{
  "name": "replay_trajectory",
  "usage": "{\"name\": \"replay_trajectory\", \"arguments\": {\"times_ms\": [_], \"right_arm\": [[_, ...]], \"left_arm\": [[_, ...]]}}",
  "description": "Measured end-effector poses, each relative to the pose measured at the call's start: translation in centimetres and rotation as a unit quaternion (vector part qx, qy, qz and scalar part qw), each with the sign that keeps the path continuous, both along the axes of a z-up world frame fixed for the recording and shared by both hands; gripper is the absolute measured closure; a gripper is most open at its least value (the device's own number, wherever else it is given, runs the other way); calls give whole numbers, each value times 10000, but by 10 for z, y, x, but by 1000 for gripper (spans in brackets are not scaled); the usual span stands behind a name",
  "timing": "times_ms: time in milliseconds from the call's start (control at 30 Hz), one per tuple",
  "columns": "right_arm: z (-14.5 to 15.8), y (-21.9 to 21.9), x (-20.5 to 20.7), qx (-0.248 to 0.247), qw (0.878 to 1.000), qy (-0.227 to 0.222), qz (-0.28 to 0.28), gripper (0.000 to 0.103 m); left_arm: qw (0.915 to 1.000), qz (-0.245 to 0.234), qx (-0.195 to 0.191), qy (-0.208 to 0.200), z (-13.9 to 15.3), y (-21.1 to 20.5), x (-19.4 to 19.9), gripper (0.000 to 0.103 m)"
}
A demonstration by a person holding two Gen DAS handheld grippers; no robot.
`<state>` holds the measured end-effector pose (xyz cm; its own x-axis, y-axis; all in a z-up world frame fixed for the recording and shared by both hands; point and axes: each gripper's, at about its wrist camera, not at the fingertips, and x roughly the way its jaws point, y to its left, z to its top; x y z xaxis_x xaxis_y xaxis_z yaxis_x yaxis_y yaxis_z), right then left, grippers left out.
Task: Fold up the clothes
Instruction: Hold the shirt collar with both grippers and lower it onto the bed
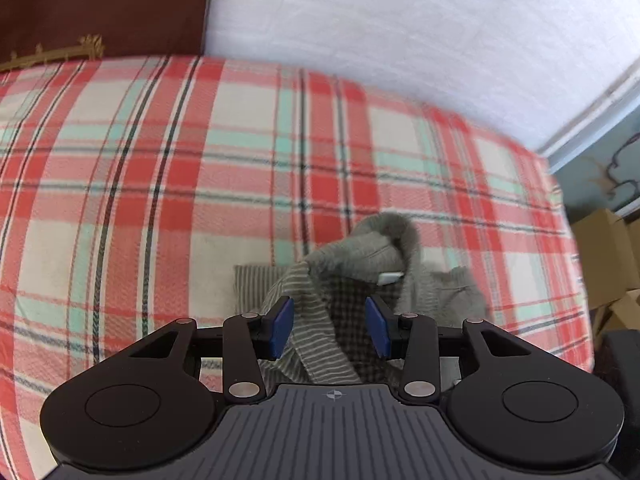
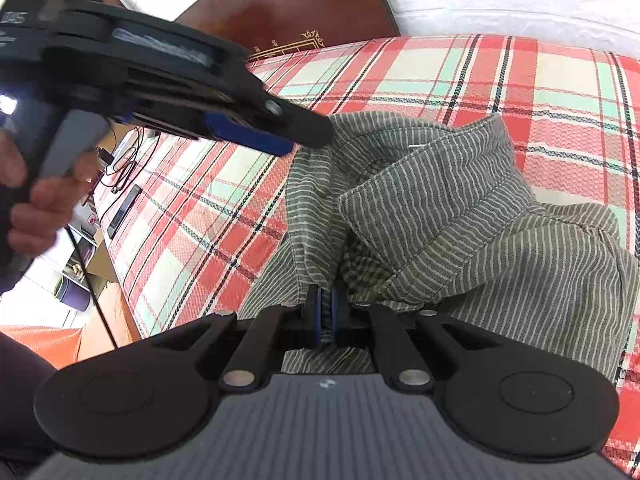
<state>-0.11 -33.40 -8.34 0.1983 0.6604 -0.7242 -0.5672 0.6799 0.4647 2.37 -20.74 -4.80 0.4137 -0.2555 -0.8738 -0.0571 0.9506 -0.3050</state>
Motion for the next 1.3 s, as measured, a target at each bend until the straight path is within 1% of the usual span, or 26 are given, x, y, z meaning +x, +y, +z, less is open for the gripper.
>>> {"name": "replay_trajectory", "arguments": {"times_ms": [100, 233, 333, 367, 400, 467, 500, 567, 633, 667, 700, 733, 833, 933, 967, 1033, 1067, 1133, 1200, 1300], "right_arm": [[0, 0, -1, 5, 10000, -5, -8, 97], [0, -1, -2, 15, 10000, 3, -23, 97], [0, -1, -3, 24, 10000, 9, -37, 97], [0, -1, -3, 28, 10000, 13, -41, 97], [0, -2, -3, 32, 10000, 17, -46, 97], [-1, -2, -2, 43, 10000, 22, -58, 97], [-1, -2, -2, 53, 10000, 18, -67, 97], [1, -5, -3, 148, 9998, -35, -98, 97], [3, -9, -4, 268, 9995, -113, -142, 98], [4, -11, -5, 329, 9992, -135, -172, 98], [5, -13, -5, 384, 9990, -140, -201, 98], [4, -14, -5, 385, 9989, -118, -225, 98], [-2, -13, -4, 276, 9993, -10, -252, 95], [2, -10, -7, 148, 9996, -123, -205, 93], [7, -12, -7, 137, 9995, -192, -200, 89], [19, -19, -6, 197, 9991, -248, -269, 76], [27, -23, -6, 240, 9988, -298, -312, 65], [42, -33, -5, 325, 9977, -432, -419, 63], [53, -39, 1, 329, 9955, -549, -705, 63], [64, -36, 21, -1, 9895, -633, -1300, 63]], "left_arm": [[9999, 62, 25, 126, -14, 0, 5, 49], [9994, 183, 18, 294, -30, 3, 11, 54], [9993, 172, -4, 343, -33, 2, 13, 58], [9993, 148, 4, 347, -34, 2, 14, 65], [9993, 133, 7, 359, -35, 1, 14, 80], [9991, 145, -74, 381, -38, 3, 15, 92], [9989, 176, -234, 378, -40, 6, 16, 93], [9957, 308, -837, 270, -42, 19, 15, 95], [9876, 470, -1493, 144, -43, 32, 13, 96], [9832, 524, -1746, 101, -44, 37, 11, 96], [9803, 551, -1895, 89, -46, 40, 10, 97], [9793, 548, -1948, 97, -48, 41, 9, 97], [9797, 535, -1923, 180, -57, 42, 6, 98], [9796, 600, -1910, 179, -64, 44, 3, 100], [9794, 618, -1915, 150, -64, 45, 1, 100], [9805, 552, -1883, 94, -63, 45, -1, 101], [9817, 502, -1835, 51, -61, 44, -1, 101], [9844, 434, -1704, -78, -56, 44, -3, 102], [9870, 372, -1549, -216, -52, 42, -5, 102], [9895, 222, -1382, -358, -47, 37, -8, 102]]}}
